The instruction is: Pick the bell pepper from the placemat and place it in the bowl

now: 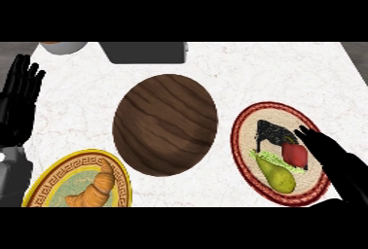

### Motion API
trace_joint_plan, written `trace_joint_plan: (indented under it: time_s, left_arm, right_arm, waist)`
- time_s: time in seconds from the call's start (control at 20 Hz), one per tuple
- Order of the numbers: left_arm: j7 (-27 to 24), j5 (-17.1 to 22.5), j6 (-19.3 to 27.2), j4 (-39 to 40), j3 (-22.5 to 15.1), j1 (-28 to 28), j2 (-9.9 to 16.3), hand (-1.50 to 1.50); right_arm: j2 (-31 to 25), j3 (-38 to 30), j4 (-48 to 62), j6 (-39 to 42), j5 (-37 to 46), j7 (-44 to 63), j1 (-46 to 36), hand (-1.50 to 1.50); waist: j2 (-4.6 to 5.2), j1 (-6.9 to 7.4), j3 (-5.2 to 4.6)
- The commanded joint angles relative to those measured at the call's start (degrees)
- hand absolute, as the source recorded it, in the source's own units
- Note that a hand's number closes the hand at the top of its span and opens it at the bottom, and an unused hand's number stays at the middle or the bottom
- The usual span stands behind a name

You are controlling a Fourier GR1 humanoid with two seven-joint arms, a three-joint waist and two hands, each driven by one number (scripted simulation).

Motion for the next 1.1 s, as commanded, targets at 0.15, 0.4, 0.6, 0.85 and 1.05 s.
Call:
trace_joint_plan:
  time_s: [0.15, 0.4, 0.6, 0.85, 1.05]
  left_arm:
    - [-0.6, 0.2, -3.0, -1.4, 1.7, 2.6, -0.2, 0.0]
    - [4.7, -2.1, 0.6, -5.5, 0.3, 0.8, -2.3, 0.0]
    - [-0.8, -1.1, -3.2, -0.6, 3.0, 1.7, -1.7, 0.0]
    - [3.4, -1.6, -2.6, -3.7, 2.4, 0.1, -1.5, 0.0]
    - [2.8, -2.8, -1.9, 0.0, 2.4, -2.7, -2.2, 0.0]
  right_arm:
    - [2.2, -1.3, 9.3, -0.6, 3.3, -2.5, -5.4, -1.5]
    - [2.7, -3.0, 12.5, -1.0, 4.5, -4.3, -7.5, -1.5]
    - [6.1, 0.0, 12.8, -1.5, 7.9, -2.1, -6.8, -1.5]
    - [7.2, -1.6, 16.9, -2.1, 9.2, -0.3, -8.6, -1.5]
    - [6.7, -3.6, 20.7, -5.6, 9.2, -4.1, -7.6, -1.5]
  waist:
    - [0.01, 0.19, -0.01]
    - [-0.01, 0.08, 0.0]
    - [0.01, 0.03, -0.02]
    - [-0.02, 0.06, -0.01]
    - [0.01, -0.1, -0.01]
